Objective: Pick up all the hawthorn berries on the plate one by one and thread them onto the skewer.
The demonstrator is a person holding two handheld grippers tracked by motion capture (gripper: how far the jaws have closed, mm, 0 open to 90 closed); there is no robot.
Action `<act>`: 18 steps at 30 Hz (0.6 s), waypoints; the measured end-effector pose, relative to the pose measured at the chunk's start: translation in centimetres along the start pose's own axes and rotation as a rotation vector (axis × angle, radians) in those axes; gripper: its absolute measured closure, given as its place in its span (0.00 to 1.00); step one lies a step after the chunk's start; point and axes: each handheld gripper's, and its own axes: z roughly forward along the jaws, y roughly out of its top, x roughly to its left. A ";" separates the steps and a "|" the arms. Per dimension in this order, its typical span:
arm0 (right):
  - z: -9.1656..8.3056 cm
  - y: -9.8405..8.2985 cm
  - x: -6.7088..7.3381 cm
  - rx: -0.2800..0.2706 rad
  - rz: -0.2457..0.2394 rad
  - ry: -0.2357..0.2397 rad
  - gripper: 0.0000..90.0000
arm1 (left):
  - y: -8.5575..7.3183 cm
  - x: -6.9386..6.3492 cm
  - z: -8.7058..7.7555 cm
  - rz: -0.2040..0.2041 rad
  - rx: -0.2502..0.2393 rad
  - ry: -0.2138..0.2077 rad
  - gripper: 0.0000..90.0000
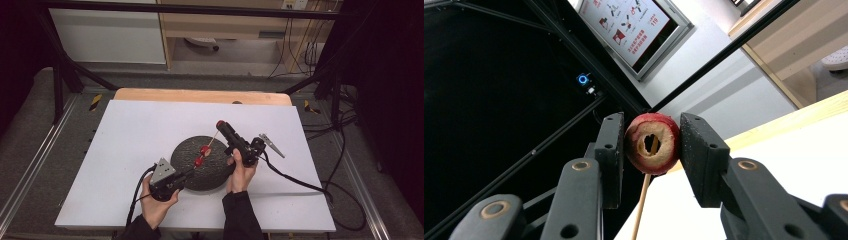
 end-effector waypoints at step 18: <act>0.2 0.3 -0.1 0.025 0.060 -0.004 0.71 | -0.1 -0.7 0.3 0.006 -0.041 0.040 0.98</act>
